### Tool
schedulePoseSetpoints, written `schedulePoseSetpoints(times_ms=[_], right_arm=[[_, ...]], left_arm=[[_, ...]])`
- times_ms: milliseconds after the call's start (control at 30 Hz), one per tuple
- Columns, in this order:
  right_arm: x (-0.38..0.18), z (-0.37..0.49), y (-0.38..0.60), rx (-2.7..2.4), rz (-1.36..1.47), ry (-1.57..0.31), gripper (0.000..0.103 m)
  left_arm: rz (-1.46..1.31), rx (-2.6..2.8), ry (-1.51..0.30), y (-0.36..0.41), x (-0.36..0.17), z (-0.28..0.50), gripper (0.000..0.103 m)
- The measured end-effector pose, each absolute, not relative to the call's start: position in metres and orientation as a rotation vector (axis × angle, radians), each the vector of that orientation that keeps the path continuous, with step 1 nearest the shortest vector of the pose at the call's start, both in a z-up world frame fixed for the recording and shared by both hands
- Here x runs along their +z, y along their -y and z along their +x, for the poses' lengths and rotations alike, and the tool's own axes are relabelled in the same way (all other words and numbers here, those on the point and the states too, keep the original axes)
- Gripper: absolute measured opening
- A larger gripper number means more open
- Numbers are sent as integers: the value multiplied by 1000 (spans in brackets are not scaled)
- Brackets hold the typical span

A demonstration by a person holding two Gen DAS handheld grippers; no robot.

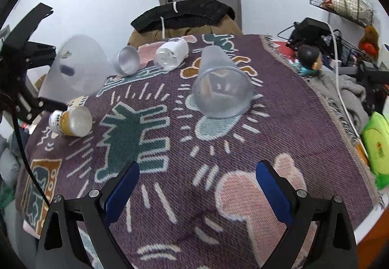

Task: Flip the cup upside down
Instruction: 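Lift the frosted cup with the left gripper and carry it toward the right gripper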

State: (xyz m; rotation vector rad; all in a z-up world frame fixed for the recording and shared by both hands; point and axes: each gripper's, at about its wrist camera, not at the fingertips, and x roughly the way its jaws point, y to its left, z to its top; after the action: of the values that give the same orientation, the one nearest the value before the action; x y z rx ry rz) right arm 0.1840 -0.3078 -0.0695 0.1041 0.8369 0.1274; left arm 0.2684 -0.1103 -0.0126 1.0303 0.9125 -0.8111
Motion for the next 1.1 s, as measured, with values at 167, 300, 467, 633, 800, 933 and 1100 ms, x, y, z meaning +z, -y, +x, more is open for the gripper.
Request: schedulePoseSetpoints(times_ms=[167,300,467,633,800,933,1100], right_arm=[[-78,170,312,147,127,-834,97],[-88,167,315,142,121,-829,97],[-97,166,321,138,125,-832,97],[-94,161,322,113,82,-812,97],[-95,153,329,93,60,-795,97],[-95,153,334,107,77,-803,97],[-88,154,327,138,54,-801,97]], left_arm=[[1069,-854,-910,134,-28,239,72],[1072,-879,-927,145,-44,225,72],[1090,-892,-949,158,-66,209,72],[1092,-866,-962,166,-81,204,73],[1099,-828,-968,173,-91,203,73],[1108,-800,-980,176,-90,203,74],[1055,-780,-994,169,-80,207,75]])
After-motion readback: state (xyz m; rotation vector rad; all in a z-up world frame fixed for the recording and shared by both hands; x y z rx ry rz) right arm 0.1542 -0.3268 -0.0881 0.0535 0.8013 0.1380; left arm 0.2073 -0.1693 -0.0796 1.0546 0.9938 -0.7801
